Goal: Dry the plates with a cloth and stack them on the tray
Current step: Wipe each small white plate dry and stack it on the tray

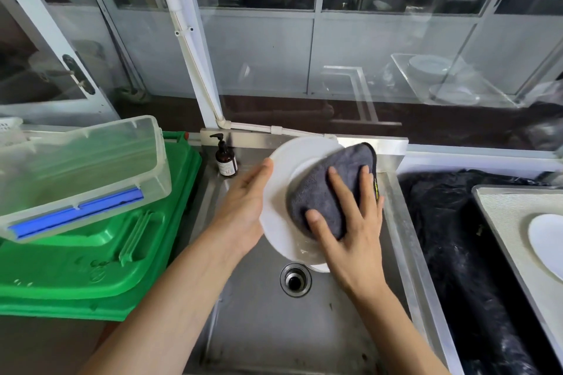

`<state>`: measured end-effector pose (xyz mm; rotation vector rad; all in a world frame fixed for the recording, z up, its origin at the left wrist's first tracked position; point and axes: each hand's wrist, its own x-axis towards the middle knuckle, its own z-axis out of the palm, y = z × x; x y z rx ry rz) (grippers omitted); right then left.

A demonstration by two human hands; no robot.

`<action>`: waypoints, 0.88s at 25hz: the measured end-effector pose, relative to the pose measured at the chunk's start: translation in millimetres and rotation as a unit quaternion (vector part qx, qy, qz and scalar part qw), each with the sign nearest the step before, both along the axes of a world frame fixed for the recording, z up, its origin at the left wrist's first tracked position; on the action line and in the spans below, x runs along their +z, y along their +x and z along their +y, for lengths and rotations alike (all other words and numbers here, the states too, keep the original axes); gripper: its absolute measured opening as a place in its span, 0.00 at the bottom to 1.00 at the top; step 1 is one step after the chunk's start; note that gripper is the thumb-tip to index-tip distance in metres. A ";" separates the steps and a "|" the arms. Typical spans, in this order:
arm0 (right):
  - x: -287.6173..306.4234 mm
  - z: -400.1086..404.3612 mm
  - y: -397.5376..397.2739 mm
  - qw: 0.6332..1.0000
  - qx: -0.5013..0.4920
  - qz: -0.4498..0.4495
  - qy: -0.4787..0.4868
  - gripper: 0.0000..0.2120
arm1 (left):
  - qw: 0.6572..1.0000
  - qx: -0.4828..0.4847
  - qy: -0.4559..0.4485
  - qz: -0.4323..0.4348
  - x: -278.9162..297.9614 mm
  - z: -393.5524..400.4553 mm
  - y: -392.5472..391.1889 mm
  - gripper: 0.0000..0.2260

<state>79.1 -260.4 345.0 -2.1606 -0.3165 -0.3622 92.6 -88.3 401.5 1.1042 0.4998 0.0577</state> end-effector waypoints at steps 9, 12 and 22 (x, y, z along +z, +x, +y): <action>-17.1 32.8 -8.7 0.997 0.050 -0.047 0.031 0.27 | 0.995 -0.006 0.097 -0.013 -10.5 -12.0 5.6 0.08; -19.7 34.0 -10.0 0.985 0.094 -0.140 -0.019 0.26 | 0.996 -0.026 0.077 -0.034 -10.4 -10.5 8.8 0.14; 6.6 39.2 10.5 0.987 0.058 -0.145 -0.038 0.24 | 0.999 -0.010 0.031 -0.015 -3.7 -5.5 11.5 0.14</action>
